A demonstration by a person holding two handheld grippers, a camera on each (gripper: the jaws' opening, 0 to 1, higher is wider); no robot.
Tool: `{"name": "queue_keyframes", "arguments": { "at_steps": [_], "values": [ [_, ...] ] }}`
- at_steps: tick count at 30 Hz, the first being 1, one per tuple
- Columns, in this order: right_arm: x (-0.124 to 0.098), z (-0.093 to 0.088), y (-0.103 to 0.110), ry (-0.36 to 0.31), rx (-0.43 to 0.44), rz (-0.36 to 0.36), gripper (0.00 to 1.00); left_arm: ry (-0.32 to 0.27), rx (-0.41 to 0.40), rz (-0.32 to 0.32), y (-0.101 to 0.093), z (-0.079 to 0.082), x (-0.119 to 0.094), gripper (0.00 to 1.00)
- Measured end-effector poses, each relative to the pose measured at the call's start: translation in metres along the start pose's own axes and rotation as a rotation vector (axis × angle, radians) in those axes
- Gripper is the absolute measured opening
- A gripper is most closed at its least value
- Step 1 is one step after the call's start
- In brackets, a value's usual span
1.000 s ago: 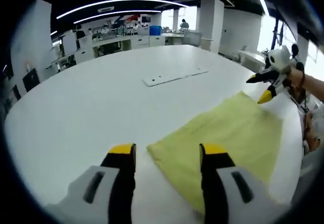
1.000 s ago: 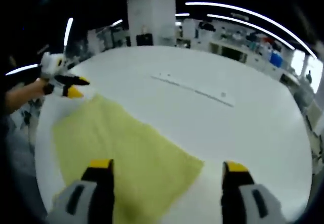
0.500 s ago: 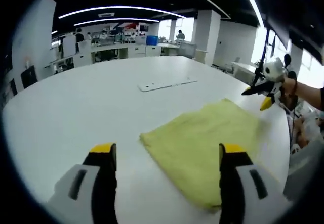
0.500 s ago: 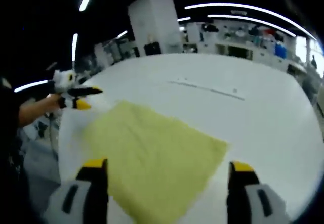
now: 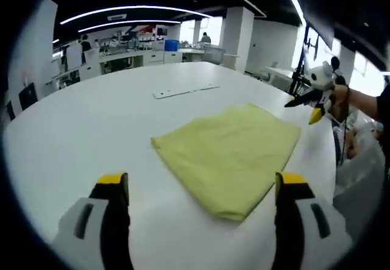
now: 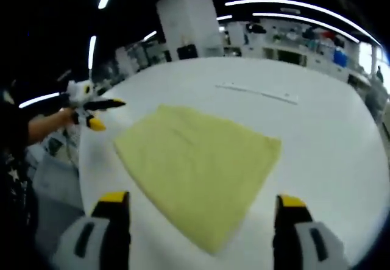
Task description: Fold the garment on the visible template until the final outline fits inside the template.
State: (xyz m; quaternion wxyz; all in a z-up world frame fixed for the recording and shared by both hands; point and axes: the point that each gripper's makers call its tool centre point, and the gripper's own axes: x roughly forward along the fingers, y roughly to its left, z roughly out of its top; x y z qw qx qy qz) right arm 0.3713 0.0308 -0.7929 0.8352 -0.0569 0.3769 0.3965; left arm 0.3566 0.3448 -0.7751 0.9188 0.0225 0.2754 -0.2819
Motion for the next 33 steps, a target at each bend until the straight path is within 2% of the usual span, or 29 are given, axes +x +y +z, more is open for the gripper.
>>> {"name": "queue_keyframes", "arguments": {
  "at_steps": [8,11,16,20,26,29,33],
  "values": [
    [-0.005,-0.025,0.013,-0.002,0.026,0.005,0.95,-0.007,-0.034,-0.009,-0.014,-0.021,-0.006,0.95],
    [-0.001,-0.032,0.014,0.003,0.032,0.005,0.95,0.001,-0.038,-0.011,-0.019,-0.030,-0.007,0.89],
    [-0.002,-0.038,0.020,-0.013,0.033,-0.002,0.91,-0.007,-0.055,-0.001,-0.026,-0.036,-0.009,0.77],
    [0.001,-0.045,0.017,-0.015,0.040,-0.017,0.86,0.015,-0.055,0.019,-0.022,-0.045,-0.005,0.66],
    [-0.001,-0.054,0.016,-0.015,0.046,-0.045,0.72,0.030,-0.099,0.012,-0.024,-0.056,-0.002,0.54],
    [-0.002,-0.061,0.009,0.019,0.016,-0.095,0.59,0.044,-0.105,-0.002,-0.030,-0.061,0.001,0.45],
    [-0.003,-0.060,0.008,0.000,0.022,-0.102,0.39,0.052,-0.105,-0.012,-0.035,-0.064,0.002,0.35]
  ]
}}
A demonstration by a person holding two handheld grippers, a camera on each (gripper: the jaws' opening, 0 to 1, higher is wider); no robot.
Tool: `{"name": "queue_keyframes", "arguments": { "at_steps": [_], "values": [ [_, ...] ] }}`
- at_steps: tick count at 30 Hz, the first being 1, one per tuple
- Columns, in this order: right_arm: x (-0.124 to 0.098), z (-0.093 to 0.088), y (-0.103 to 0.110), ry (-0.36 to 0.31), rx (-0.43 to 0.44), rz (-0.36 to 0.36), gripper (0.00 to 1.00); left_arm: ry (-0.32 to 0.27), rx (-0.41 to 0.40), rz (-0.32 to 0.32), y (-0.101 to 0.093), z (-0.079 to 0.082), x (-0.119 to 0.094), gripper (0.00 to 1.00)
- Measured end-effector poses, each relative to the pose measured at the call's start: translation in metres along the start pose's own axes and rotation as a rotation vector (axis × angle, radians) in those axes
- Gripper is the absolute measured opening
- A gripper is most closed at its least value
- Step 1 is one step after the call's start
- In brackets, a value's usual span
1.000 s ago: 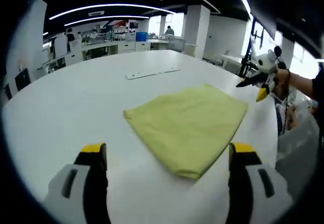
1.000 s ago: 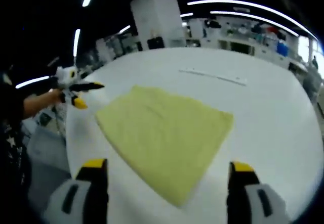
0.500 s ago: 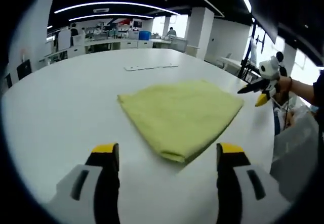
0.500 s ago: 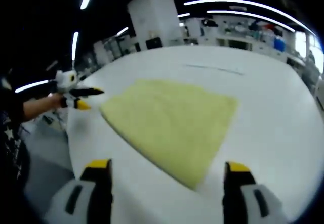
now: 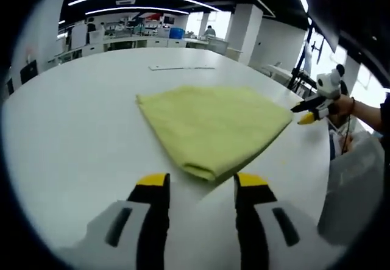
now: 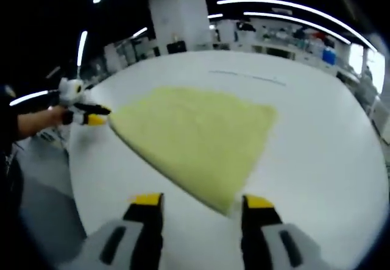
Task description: Fold the garment on the visible template until the final outline fits inside the template.
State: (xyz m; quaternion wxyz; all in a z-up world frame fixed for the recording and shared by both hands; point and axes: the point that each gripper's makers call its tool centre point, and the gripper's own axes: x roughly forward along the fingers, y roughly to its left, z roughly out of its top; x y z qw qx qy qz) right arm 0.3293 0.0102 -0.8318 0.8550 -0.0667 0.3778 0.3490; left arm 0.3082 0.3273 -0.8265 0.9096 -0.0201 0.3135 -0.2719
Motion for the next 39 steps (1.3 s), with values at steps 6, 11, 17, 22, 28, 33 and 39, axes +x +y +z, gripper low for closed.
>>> {"name": "queue_keyframes", "arguments": {
  "at_steps": [6,11,17,22,28,33,39],
  "values": [
    [0.002,-0.001,-0.009,-0.009,0.004,-0.032,0.25,-0.003,-0.002,-0.016,-0.005,0.000,0.003,0.22],
    [0.003,-0.002,-0.013,-0.018,0.033,-0.036,0.17,0.008,-0.017,-0.034,-0.010,-0.003,0.004,0.12],
    [0.003,0.000,-0.014,-0.029,0.041,-0.041,0.12,-0.010,-0.022,-0.028,-0.008,-0.002,0.003,0.06],
    [0.003,0.001,-0.014,-0.028,0.035,-0.051,0.03,-0.009,-0.009,-0.018,-0.006,-0.001,0.003,0.00],
    [0.003,-0.001,-0.018,-0.026,0.021,-0.043,0.00,-0.004,0.013,-0.024,-0.008,0.001,0.000,0.00],
    [0.000,-0.003,-0.020,-0.024,0.024,-0.036,0.00,0.016,0.048,-0.019,-0.005,-0.001,-0.002,0.00],
    [-0.001,-0.005,-0.021,-0.025,0.031,-0.037,0.00,0.029,0.047,-0.002,0.001,-0.003,-0.006,0.00]
  ]
}}
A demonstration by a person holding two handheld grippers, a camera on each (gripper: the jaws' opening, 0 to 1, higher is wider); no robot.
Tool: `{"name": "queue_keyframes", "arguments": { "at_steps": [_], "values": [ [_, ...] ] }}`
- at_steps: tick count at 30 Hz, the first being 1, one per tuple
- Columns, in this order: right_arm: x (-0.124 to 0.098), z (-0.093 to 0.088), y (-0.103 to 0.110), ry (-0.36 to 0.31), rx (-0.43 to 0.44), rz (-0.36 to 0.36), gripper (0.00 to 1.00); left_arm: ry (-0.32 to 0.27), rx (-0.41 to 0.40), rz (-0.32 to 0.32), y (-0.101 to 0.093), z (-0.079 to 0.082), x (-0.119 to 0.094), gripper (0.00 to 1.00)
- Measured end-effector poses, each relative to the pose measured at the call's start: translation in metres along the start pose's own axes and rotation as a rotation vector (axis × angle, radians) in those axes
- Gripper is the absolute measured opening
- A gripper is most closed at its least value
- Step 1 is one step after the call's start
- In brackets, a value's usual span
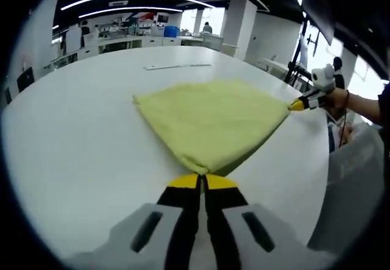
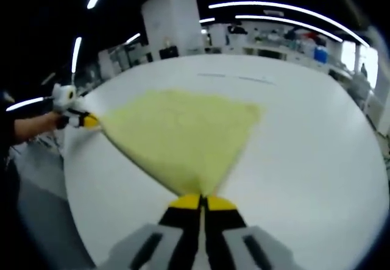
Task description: Fold the garment on the visible template until the final outline fits inside the template.
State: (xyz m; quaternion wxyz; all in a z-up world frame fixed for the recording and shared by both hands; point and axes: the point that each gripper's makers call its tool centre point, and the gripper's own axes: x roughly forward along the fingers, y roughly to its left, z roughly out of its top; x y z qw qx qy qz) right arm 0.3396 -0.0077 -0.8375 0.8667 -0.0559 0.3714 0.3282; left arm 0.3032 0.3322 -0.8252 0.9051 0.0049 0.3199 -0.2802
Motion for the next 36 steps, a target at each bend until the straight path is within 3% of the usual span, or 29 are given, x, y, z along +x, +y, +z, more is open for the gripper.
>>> {"name": "queue_keyframes", "arguments": {
  "at_steps": [7,22,36],
  "values": [
    [-0.002,-0.001,-0.003,0.001,0.008,-0.004,0.00,0.015,-0.020,0.030,0.009,-0.007,-0.007,0.00],
    [-0.013,-0.010,0.000,0.017,-0.003,0.004,0.00,0.036,0.007,0.023,-0.006,-0.012,-0.012,0.00],
    [-0.018,-0.018,0.004,0.022,-0.005,0.011,0.00,0.059,0.010,0.022,-0.008,-0.021,-0.018,0.00]
  ]
}}
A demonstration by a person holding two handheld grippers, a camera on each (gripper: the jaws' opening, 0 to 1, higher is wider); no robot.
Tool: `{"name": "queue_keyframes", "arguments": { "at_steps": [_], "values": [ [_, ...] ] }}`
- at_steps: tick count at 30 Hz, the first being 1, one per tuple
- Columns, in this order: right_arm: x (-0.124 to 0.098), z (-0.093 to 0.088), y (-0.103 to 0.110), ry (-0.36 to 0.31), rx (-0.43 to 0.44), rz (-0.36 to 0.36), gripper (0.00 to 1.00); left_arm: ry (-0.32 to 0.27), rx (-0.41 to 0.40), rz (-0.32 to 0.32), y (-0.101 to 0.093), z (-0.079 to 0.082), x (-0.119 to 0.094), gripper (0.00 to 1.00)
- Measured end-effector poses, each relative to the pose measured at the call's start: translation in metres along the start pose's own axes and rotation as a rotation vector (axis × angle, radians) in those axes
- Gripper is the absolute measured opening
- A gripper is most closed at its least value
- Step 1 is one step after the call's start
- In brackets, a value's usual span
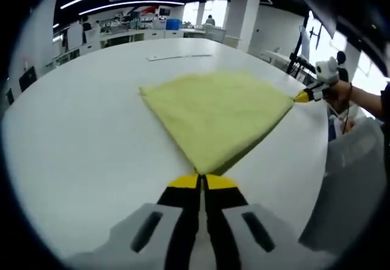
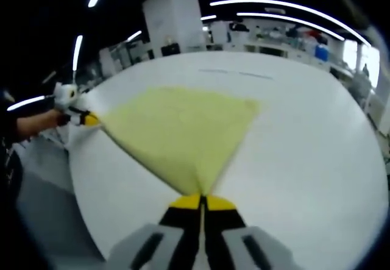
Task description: Fold the garment on the visible template until the final outline fits inside the template.
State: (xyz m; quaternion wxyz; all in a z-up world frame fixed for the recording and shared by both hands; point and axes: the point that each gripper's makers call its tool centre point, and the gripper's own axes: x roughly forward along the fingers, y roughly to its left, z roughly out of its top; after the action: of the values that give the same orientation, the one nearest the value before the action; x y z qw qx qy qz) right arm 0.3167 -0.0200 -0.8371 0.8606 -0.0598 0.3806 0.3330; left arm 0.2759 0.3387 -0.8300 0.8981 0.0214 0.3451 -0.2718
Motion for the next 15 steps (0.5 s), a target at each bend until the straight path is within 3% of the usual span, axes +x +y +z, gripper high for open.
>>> {"name": "queue_keyframes", "arguments": {
  "at_steps": [11,15],
  "values": [
    [-0.0009,-0.0015,0.0020,0.010,-0.024,-0.006,0.00,0.006,-0.027,0.003,0.0005,-0.0044,-0.0006,0.00],
    [0.0003,-0.0018,0.0024,0.021,0.013,-0.010,0.00,-0.006,-0.072,0.002,0.0019,-0.0033,-0.0011,0.00]
  ]
}}
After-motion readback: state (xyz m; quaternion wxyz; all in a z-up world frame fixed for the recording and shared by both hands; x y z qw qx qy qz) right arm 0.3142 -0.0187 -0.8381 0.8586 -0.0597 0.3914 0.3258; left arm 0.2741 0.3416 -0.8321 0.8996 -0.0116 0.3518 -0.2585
